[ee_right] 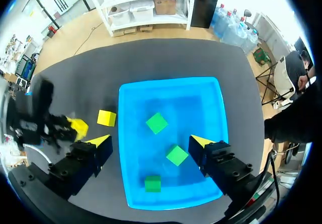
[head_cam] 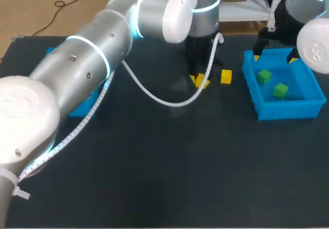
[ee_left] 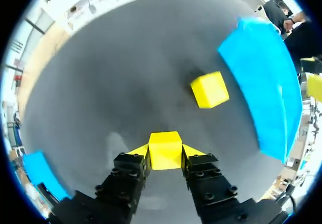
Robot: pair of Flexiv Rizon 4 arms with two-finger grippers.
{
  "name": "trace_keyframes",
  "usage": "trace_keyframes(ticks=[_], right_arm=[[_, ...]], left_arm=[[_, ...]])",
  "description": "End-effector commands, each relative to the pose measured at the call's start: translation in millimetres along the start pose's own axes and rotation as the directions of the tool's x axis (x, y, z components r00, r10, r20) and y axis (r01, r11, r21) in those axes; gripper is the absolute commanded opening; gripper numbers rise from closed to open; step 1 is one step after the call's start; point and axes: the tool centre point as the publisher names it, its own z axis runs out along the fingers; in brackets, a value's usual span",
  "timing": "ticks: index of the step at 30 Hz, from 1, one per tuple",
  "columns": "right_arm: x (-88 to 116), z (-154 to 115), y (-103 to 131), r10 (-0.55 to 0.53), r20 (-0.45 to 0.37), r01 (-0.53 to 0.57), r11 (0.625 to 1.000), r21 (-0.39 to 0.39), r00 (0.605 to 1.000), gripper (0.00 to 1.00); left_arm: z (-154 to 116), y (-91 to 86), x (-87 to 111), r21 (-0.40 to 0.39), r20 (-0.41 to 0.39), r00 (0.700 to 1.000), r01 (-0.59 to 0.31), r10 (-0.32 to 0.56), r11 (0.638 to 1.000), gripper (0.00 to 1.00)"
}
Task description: Put the green cubes in the right bin and the yellow cubes in the left bin.
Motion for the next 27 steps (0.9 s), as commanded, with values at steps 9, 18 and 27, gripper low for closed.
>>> trace_keyframes(ticks=[9, 18, 27], right_arm=[[3, -1, 0, 0.002, 0.007, -0.002, 1.000, 0.002, 1.000, 1.00], [3, -1, 0, 0.002, 0.007, -0.002, 1.000, 0.002, 1.000, 1.00], [3, -1, 0, 0.002, 0.007, -0.002, 1.000, 0.002, 1.000, 1.00]], left_arm=[[-148, 111.7, 98.0, -0.062, 0.364, 0.929, 0.091, -0.062, 0.994, 0.00], [-126, 216.8, 197.1, -0.140, 0.260, 0.926, 0.318, -0.275, 0.938, 0.00], [-102, 274.6, 260.8, -0.188, 0.206, 0.867, 0.490, -0.454, 0.851, 0.00]])
